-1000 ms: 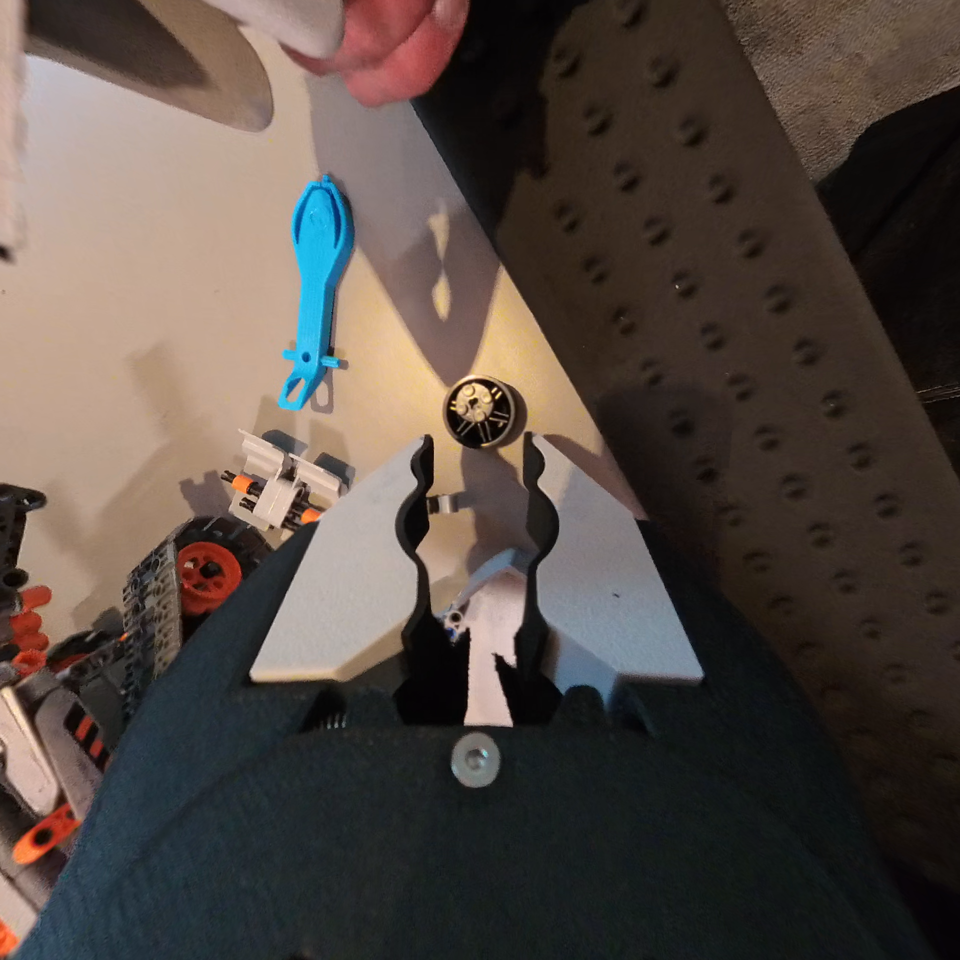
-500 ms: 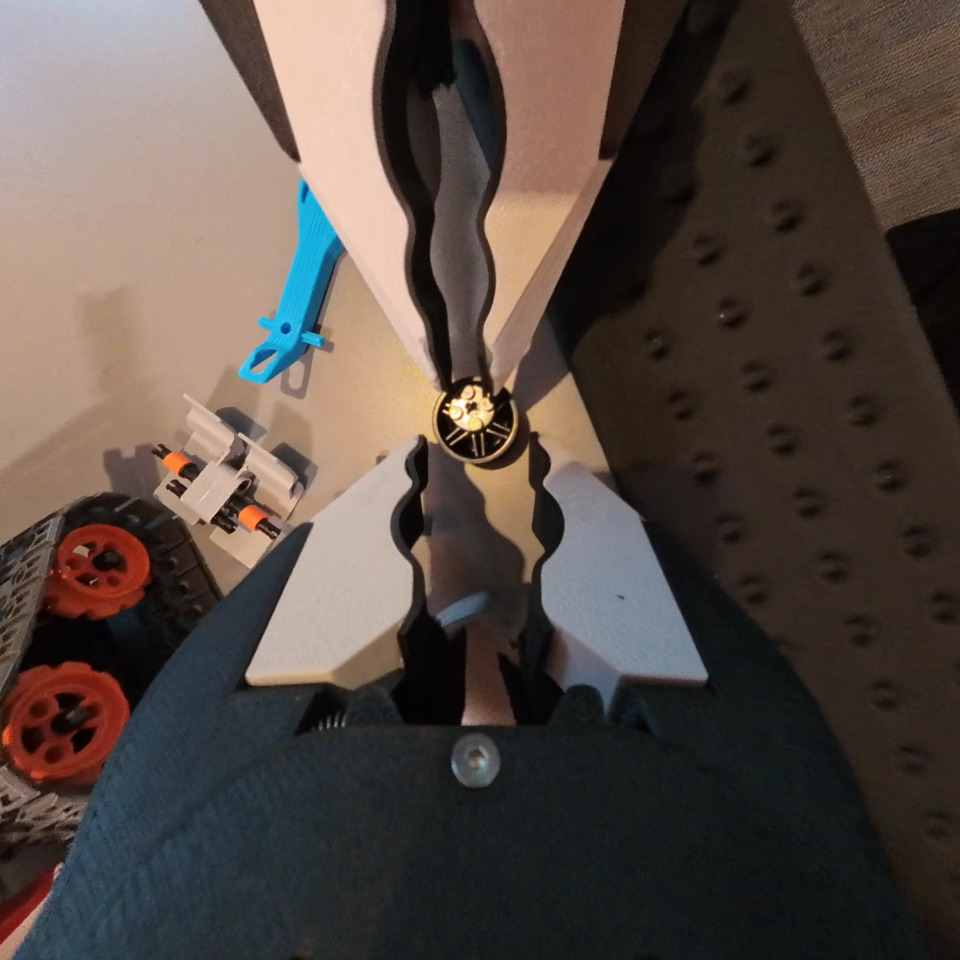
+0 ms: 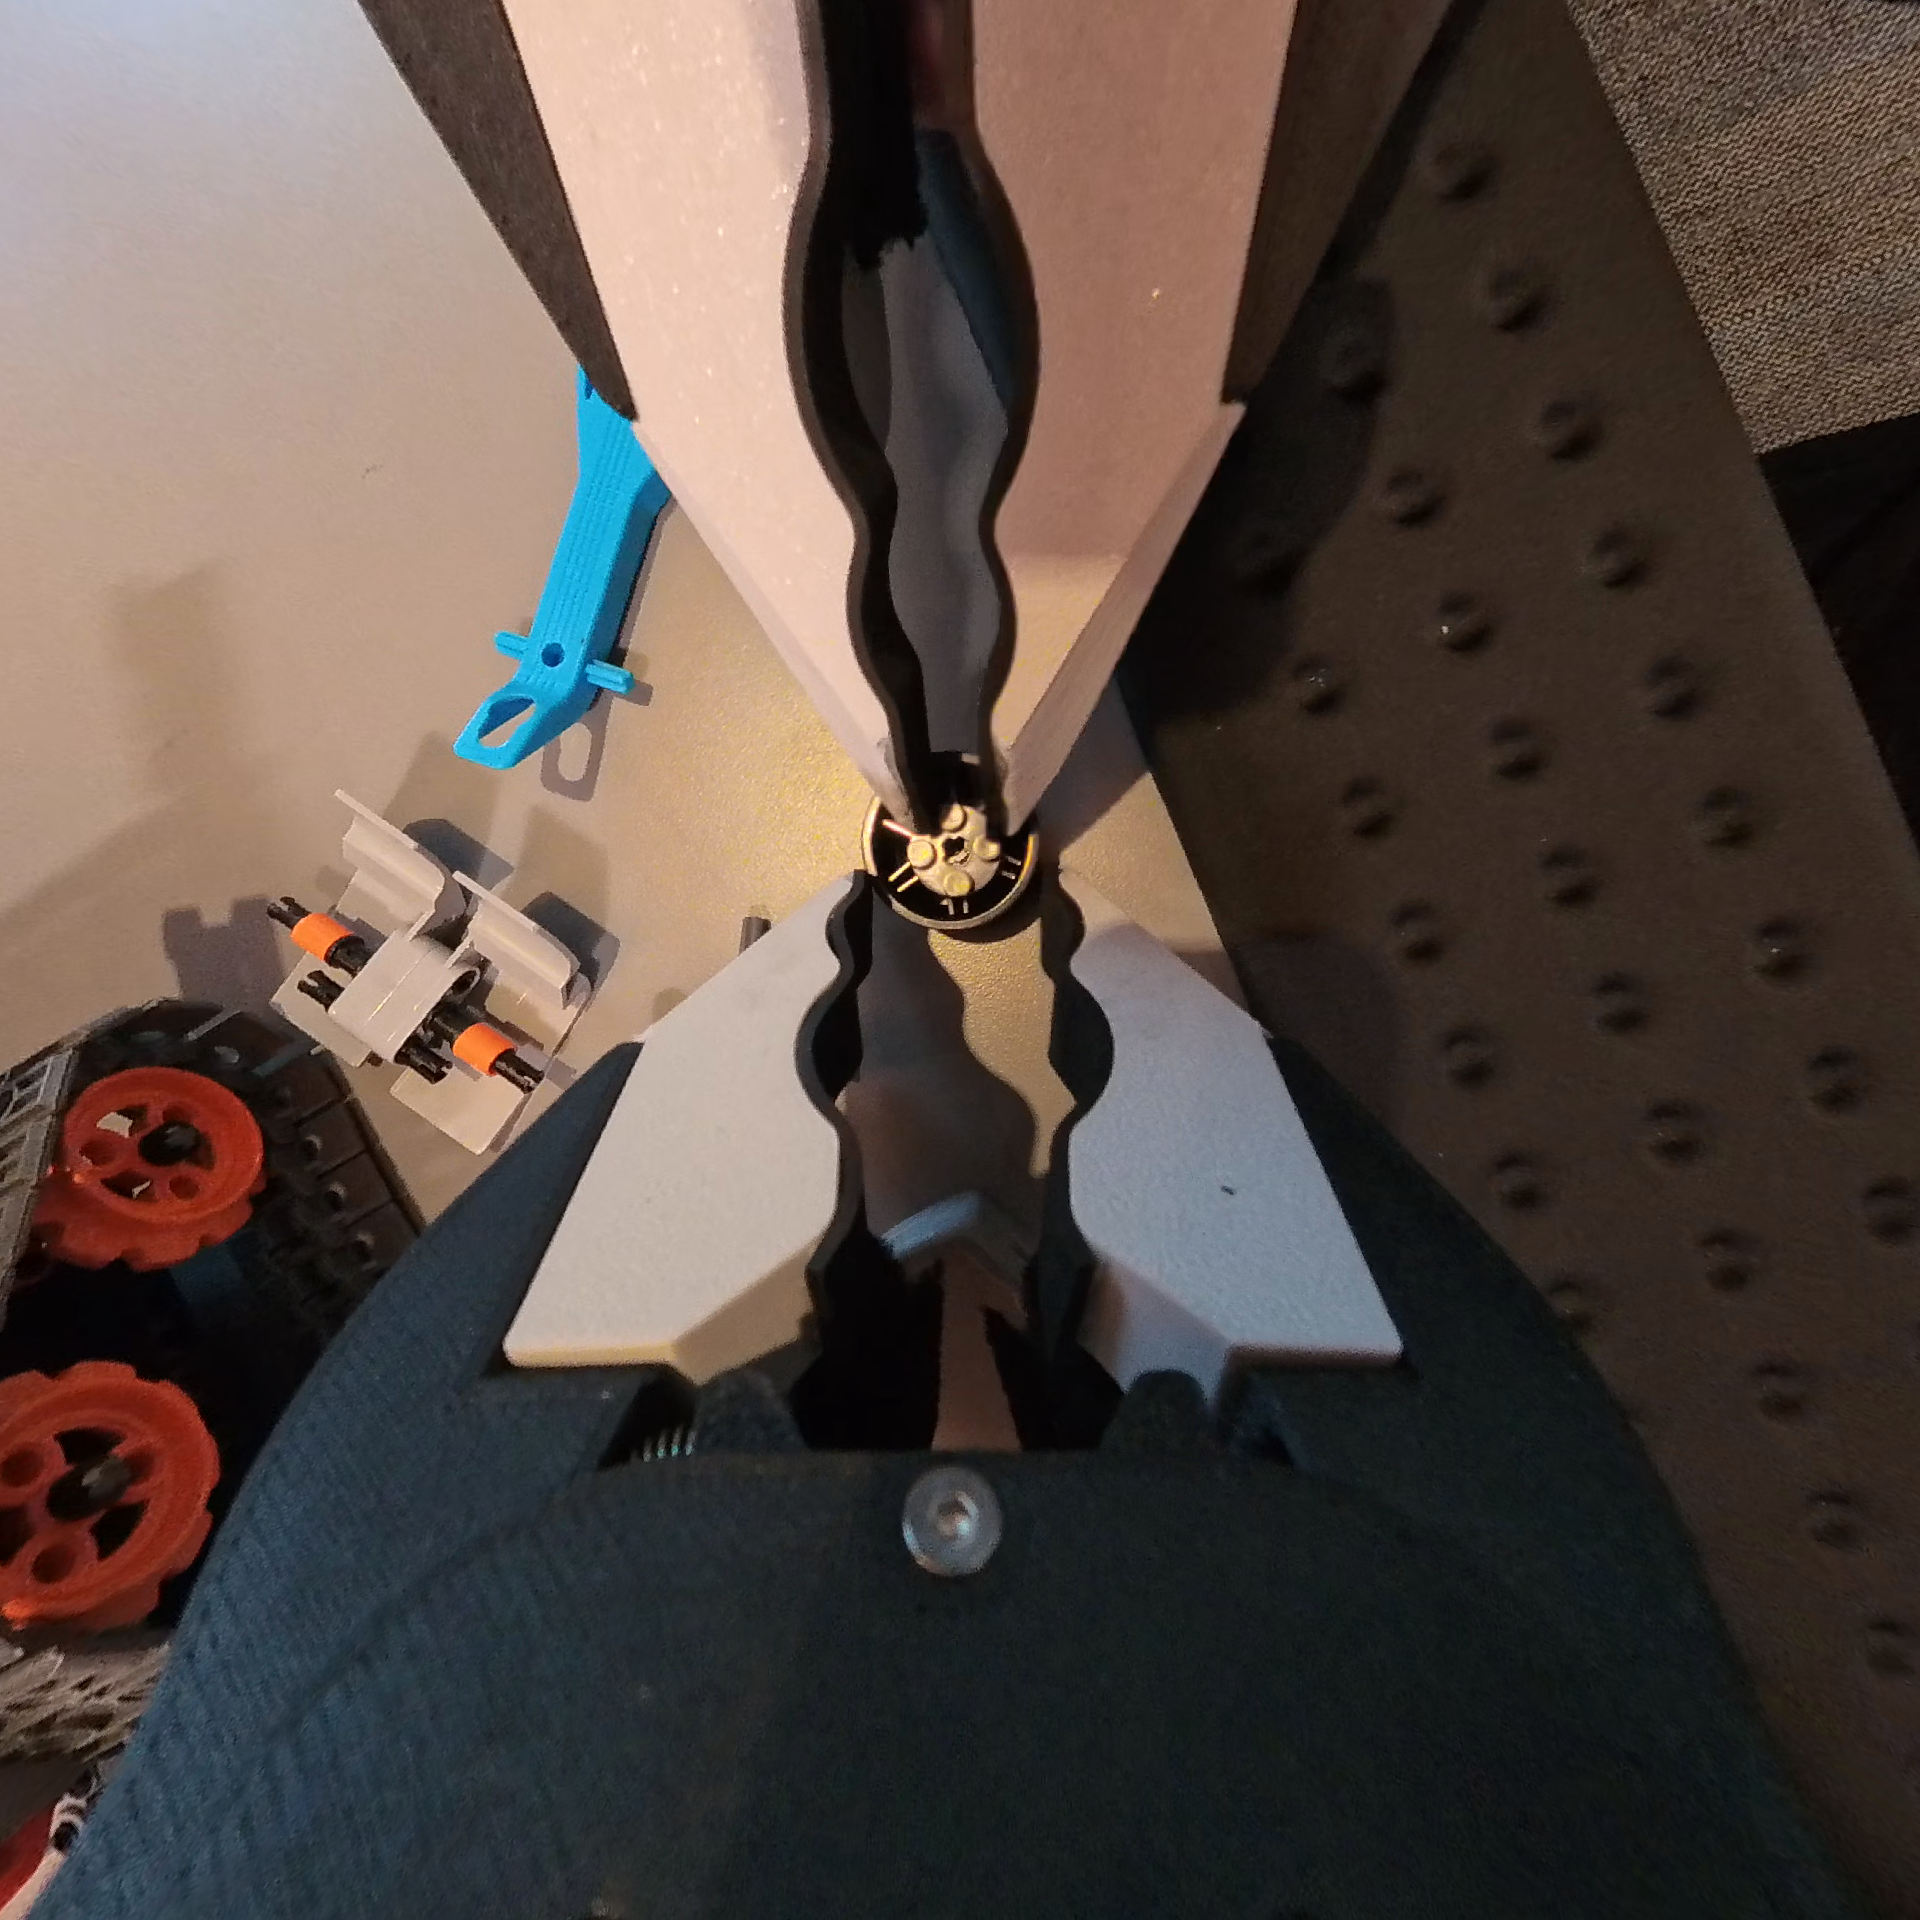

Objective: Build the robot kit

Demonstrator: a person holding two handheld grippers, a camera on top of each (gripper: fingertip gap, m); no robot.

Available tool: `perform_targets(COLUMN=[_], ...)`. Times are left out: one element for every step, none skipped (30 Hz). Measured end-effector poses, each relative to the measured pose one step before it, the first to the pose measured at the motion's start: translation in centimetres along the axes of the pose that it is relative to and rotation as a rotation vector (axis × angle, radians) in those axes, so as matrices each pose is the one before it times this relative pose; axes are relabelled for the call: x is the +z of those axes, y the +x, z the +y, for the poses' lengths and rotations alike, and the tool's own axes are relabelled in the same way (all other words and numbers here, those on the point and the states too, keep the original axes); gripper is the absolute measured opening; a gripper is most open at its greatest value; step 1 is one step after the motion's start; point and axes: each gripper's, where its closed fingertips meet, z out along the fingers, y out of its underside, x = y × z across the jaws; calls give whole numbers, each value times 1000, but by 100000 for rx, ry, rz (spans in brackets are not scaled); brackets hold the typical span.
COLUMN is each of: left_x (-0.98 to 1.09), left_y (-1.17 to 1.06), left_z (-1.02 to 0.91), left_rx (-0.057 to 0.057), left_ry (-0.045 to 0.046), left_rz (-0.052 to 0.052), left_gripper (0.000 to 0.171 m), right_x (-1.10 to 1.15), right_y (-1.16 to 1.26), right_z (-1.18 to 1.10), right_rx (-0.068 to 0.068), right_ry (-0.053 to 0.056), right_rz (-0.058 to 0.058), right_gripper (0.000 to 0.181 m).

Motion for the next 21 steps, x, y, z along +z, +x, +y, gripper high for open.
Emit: perform_targets(left_x=[9, 0, -7, 0, -21, -10, -8, -7, -4, -5, 6, 7, -6, -2, -1, 6, 2, -7, -9, -6, -10], left_y=[-20, -15, -9, -6, -5, 20, 8, -16, -6, 11, 3, -3, 20, 5, -6, -13, -10, -34, -34, -3, -33], left_z=[-12, 6, 13, 2, 17, 16, 11, 10, 8, 8, -11, 9, 11, 1, 2, -1, 0, 15, 19, 15, -1], left_rx=[-72, -68, 33, 31, 63, 172, 195, 158, 54, 26, 10, 23, 19, 158, 69, -179, -26, 43, 5, -131, -72], left_ry=[43, -19, -26, -8, -97, -134, -165, -161, -129, 1, 80, 45, -15, 46, 58, -14, 22, -35, -66, -24, 111], left_rz=[-28, 69, 19, 42, -2, 85, -51, -243, -76, 86, 28, 49, 145, 34, 59, 110, 57, -158, -176, 47, -139], left_gripper=[30, 31, 31, 31, 32, 32, 32, 31, 31, 31, 31, 31, 31, 31, 31, 31, 31, 31, 31, 32, 32], right_x=[-29, -34, -10, 6, 16, 34, 44, 14, -9, -16, -12, -34, -46, -32, -43, -14, 0, -19, -48, -53, -74], right_y=[13, 46, 19, 28, 47, 20, -5, -10, -27, 1, 15, 34, 23, 18, 55, 54, 2, 18, 73, 39, 34], right_z=[-37, -14, 3, 17, 48, 37, 45, 16, 5, 15, 9, 37, 39, 39, 27, 13, 6, 3, 17, -25, -124], right_rx=[60, 255, 48, -5, 176, 97, -104, -125, -90, 70, 252, 280, 63, -53, 143, 176, -199, -65, 73, 98, 327], right_ry=[292, 211, 73, -107, -294, -357, -390, -192, -117, -25, -10, -115, -142, -116, -15, -15, -61, -161, -4, 424, 1216], right_rz=[95, 274, 140, 273, 293, 100, -35, -34, -81, -51, -70, 56, 158, 207, 340, 311, 140, 185, 367, 14, -193], right_gripper=[8, 7, 7, 6, 6, 5, 5, 4, 4, 4, 4, 4, 4, 4, 4, 4, 3, 3, 4, 4, 6])
